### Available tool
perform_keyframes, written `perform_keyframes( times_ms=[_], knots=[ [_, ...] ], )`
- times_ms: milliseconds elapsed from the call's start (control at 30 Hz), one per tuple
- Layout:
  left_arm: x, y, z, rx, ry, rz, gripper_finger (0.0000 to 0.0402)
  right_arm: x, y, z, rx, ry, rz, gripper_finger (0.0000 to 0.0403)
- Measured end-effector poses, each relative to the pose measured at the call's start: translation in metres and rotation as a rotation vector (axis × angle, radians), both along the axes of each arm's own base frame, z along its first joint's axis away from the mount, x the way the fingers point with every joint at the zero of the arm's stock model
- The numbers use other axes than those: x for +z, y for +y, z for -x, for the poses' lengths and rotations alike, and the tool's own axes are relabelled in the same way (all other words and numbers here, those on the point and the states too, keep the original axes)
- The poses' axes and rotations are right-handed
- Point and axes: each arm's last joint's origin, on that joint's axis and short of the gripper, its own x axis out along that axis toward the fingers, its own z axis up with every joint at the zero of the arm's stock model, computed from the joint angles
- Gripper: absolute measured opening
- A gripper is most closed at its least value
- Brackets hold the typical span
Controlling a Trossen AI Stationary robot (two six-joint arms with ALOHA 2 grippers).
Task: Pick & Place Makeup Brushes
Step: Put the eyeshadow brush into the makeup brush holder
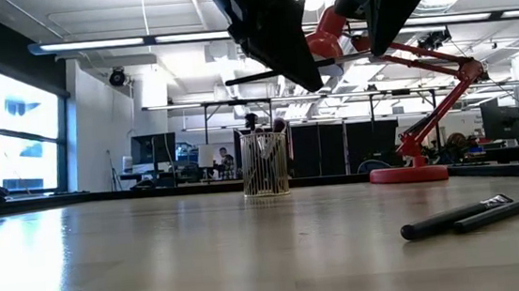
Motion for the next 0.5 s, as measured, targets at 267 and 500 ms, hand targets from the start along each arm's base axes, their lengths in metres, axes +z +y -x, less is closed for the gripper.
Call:
perform_keyframes(
  times_ms=[267,500],
  knots=[
    [-0.0012,-0.0001,0.0032,0.0,0.04,0.031,0.0017,-0.0005,0.0003,-0.0013,0.0,-0.005,-0.007,0.0],
    [-0.0013,0.0001,0.0035,0.017,0.041,0.05,0.0009,-0.0003,0.0002,-0.0026,-0.049,-0.026,-0.004,0.0004]
  ],
)
